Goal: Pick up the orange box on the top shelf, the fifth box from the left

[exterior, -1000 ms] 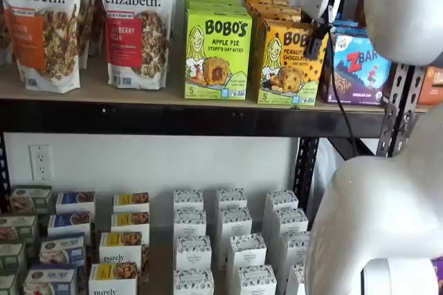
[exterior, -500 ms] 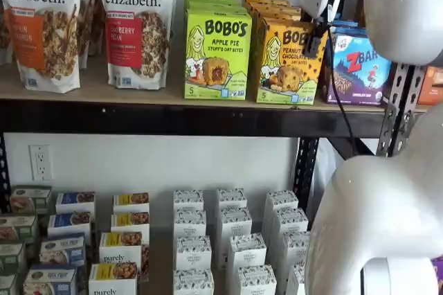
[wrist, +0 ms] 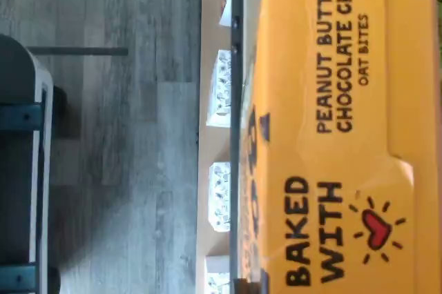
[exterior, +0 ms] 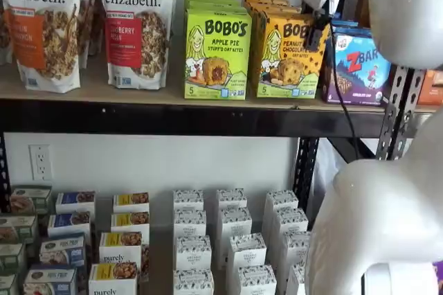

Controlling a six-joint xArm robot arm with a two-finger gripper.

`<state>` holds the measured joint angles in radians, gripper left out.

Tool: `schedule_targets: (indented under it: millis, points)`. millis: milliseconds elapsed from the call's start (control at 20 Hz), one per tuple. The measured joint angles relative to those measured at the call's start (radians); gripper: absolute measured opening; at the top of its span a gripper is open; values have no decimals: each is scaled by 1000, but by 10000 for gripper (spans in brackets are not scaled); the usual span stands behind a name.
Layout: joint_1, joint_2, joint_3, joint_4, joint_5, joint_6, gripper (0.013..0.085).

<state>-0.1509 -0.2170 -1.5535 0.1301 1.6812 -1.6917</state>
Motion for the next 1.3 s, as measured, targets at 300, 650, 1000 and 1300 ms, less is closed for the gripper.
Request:
schedule_targets:
  millis: [300,650,1000,1300]
  points:
    - [11,-95,67,-38,23,6,250]
    - [25,-207,147,-76,76,12,250]
    - [37,-334,249,-121,111,14,250]
    - [39,-439,347,-162,144,5,250]
